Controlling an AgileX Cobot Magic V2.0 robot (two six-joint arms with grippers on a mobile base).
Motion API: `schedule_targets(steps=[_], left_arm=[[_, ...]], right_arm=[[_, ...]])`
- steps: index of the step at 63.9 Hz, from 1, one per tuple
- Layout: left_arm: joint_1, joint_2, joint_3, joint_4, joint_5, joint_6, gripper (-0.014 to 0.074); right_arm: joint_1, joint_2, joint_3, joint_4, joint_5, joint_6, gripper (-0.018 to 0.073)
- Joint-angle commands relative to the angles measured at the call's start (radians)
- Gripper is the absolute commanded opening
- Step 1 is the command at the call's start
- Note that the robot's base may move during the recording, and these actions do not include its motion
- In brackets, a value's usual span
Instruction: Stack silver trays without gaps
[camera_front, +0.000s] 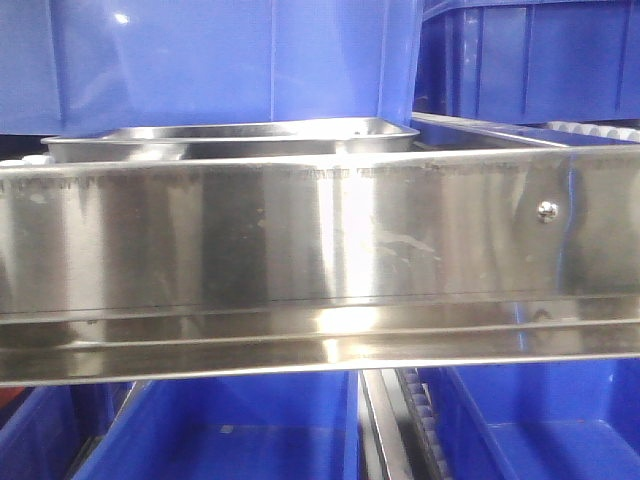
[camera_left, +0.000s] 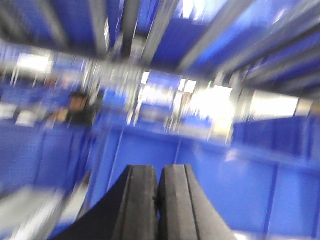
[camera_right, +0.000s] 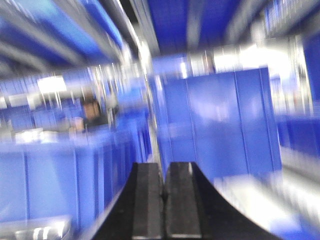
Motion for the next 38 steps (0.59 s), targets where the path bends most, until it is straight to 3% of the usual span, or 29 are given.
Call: schedule_targets(steps=[1, 6, 15, 24, 38], left_arm=[[0.002, -0.003, -0.058, -0.012, 0.203, -0.01, -0.0009], [0.002, -0.003, -0.108, -0.053, 0.286, -0.01, -0.0009], [0.002, -0.003, -0.161, -0.127, 0.289, -0.01, -0.0007], [0.002, -0.003, -0.168, -0.135, 0.315, -0.01, -0.0007], [0.002, -0.002, -0.247, -0.137, 0.573, 0.013, -0.0007]], right_arm=[[0.001, 0.0, -0.031, 0.054, 0.087, 0.003, -0.0079], [0.001, 0.0, -0.061, 0.076, 0.21, 0.003, -0.0079], [0.002, 0.0, -0.101, 0.174, 0.401, 0.003, -0.0079], [0.012, 0.0, -0.117, 0.253, 0.459, -0.014, -0.0079], [0.021, 0.021, -0.251, 0.254, 0.717, -0.167, -0.0079]])
